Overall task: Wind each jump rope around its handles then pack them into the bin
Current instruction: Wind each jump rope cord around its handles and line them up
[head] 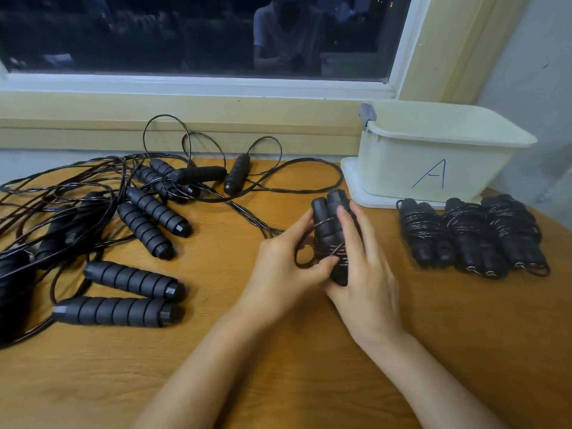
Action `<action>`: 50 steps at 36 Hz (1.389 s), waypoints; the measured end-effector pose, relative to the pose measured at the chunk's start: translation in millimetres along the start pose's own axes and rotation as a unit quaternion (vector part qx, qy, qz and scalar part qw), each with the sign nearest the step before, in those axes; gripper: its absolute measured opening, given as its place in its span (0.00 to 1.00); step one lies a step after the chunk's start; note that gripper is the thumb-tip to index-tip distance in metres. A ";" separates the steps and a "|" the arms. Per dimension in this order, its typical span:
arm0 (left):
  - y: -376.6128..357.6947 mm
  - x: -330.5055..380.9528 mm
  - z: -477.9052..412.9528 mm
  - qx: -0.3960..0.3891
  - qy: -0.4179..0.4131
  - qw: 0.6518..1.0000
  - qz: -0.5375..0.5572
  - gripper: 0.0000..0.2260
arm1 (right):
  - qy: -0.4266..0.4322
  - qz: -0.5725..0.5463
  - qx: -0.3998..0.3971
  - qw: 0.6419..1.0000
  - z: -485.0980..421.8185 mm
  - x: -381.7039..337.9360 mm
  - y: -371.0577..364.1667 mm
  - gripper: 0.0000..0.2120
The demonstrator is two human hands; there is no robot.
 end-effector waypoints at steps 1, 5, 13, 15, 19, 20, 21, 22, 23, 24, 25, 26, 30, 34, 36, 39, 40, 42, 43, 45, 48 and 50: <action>-3.4 1.7 1.0 -0.024 -0.015 0.999 -0.023 0.34 | -0.006 -0.016 0.005 1.000 -0.8 3.2 0.6 0.41; -9.1 9.3 4.0 -0.010 -0.091 0.980 -0.174 0.21 | -0.035 -0.069 0.018 0.997 -3.4 11.7 1.5 0.37; 4.4 -14.5 -3.2 0.028 0.063 0.997 0.037 0.19 | -0.022 -0.091 0.015 0.996 -5.3 10.5 4.5 0.42; 8.7 -21.4 -5.7 0.040 0.111 0.987 0.112 0.22 | -0.013 -0.120 0.003 0.993 -2.5 7.3 2.7 0.42; 13.5 -27.1 -6.4 0.059 0.123 0.965 0.223 0.25 | -0.005 -0.203 -0.010 0.979 1.7 0.7 -3.9 0.41; 10.8 -26.9 -6.8 0.051 0.134 0.954 0.264 0.22 | -0.010 -0.221 -0.007 0.975 1.9 0.4 -4.4 0.41; 8.5 -25.8 -7.0 0.047 0.145 0.943 0.297 0.17 | -0.015 -0.235 -0.004 0.972 2.0 0.7 -4.2 0.41; 6.6 -24.4 -7.3 0.043 0.151 0.936 0.316 0.14 | -0.016 -0.245 -0.001 0.969 1.9 1.0 -3.4 0.41; 5.8 -22.9 -7.5 0.042 0.155 0.933 0.323 0.13 | -0.014 -0.250 0.000 0.968 2.0 1.5 -2.8 0.41; 4.9 -23.6 -7.4 0.044 0.155 0.932 0.325 0.12 | -0.012 -0.251 -0.002 0.968 2.4 1.9 -2.5 0.41; 4.7 -24.2 -7.1 0.052 0.156 0.932 0.323 0.12 | -0.012 -0.247 -0.006 0.969 2.8 1.8 -2.7 0.41; 5.7 -25.4 -6.0 0.066 0.157 0.933 0.317 0.12 | -0.016 -0.239 -0.015 0.971 2.8 1.0 -2.9 0.41; 6.1 -28.1 -2.9 0.113 0.141 0.946 0.270 0.17 | -0.029 -0.095 -0.044 0.994 5.1 -5.4 -4.5 0.43; 1.9 -25.7 -1.2 0.103 0.130 0.957 0.239 0.24 | -0.054 -0.023 -0.033 0.998 7.3 -7.1 -6.9 0.48; 2.9 -22.4 -1.4 0.096 0.128 0.961 0.226 0.24 | -0.033 -0.028 -0.024 0.999 6.7 -6.0 -5.6 0.45; 17.3 -22.5 -4.2 0.118 0.124 0.962 0.210 0.19 | 0.014 -0.029 -0.043 0.999 5.1 -7.7 -3.2 0.45; 21.3 -24.6 -6.1 0.115 0.132 0.959 0.222 0.18 | 0.030 -0.023 -0.048 0.998 5.0 -9.4 -2.5 0.44; 26.1 -28.6 -8.8 0.091 0.161 0.948 0.260 0.18 | 0.056 -0.016 -0.048 0.997 5.0 -11.9 -1.1 0.44; 26.9 -31.7 -9.4 0.078 0.178 0.939 0.285 0.18 | 0.069 -0.015 -0.045 0.996 5.2 -13.1 0.1 0.43; 29.2 -32.5 -10.1 0.051 0.210 0.918 0.331 0.20 | 0.101 -0.015 -0.032 0.994 6.1 -15.7 2.4 0.41; 30.6 -33.3 -8.5 0.022 0.256 0.895 0.365 0.25 | 0.125 -0.028 -0.010 0.992 7.3 -19.3 5.0 0.38; 27.2 -33.9 -6.8 0.013 0.282 0.868 0.409 0.12 | 0.125 -0.033 0.002 0.992 7.3 -20.1 4.9 0.36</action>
Point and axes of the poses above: each hand's wrist, its own z-axis away from the middle knuckle, its own y-axis out of the back of the hand, x = y × z, the point moved 5 cm from there along -z, towards the middle knuckle, and after that the axes turned 7 degrees about -z, right-handed, at the moved point
